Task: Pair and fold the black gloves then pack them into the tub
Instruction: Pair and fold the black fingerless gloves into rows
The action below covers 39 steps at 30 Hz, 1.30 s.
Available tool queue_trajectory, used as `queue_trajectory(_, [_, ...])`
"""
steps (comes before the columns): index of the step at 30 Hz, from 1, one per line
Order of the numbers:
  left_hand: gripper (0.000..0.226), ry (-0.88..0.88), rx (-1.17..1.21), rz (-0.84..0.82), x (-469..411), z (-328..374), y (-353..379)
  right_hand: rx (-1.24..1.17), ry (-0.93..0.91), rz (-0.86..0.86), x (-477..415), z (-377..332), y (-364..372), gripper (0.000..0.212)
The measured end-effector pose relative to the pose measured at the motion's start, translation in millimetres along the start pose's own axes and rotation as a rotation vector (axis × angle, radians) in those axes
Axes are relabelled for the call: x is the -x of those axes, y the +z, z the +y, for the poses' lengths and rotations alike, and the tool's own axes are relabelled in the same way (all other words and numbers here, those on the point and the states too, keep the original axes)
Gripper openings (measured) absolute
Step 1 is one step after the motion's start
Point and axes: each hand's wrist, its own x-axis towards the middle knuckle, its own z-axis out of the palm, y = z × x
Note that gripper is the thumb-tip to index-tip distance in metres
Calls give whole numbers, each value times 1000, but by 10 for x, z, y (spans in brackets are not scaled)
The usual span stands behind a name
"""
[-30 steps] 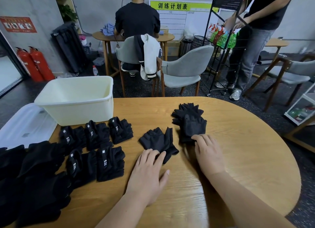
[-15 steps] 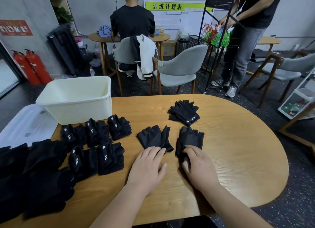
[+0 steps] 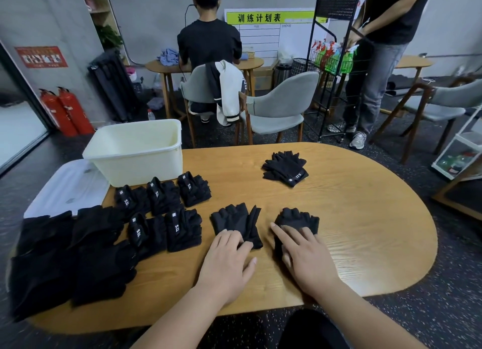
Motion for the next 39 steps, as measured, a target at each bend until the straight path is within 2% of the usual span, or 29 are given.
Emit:
queue_trajectory(4, [34,-109,159,38,137,21,-59,-48,-52,-1,68,-64,-70,64])
queue_trajectory(6, [46,-161,206,-8,146,44,-74,-123,27,-6,99,-95,-52,60])
queue_trajectory(9, [74,-152,121,-166,121,88,-56,-158,159,-189,54,-178,-49,70])
queue_trajectory(12, [75,-113,1,-244,97,97,-3,-53,173,-371,-31,-274,-31,77])
queue_trajectory(17, [73,-89,-7,-291,37,50,-16,7,174,-438,-118,-324,-5,75])
queue_trajectory(21, [69,-97,69,-231,127,23,-23,-32,162,-353,-39,-328,33,72])
queue_trajectory(24, [68,-105,85,-136,255,29,-27,-52,142,-172,58,-358,26,66])
queue_trajectory(29, [57,-76,49,1,310,41,-17,-58,59,148,192,-367,53,38])
queue_trajectory(32, [54,-82,45,22,322,56,-15,-44,72,137,195,-358,89,34])
queue_trajectory(39, [54,-138,-2,26,272,108,-84,-115,30,106,185,-366,80,42])
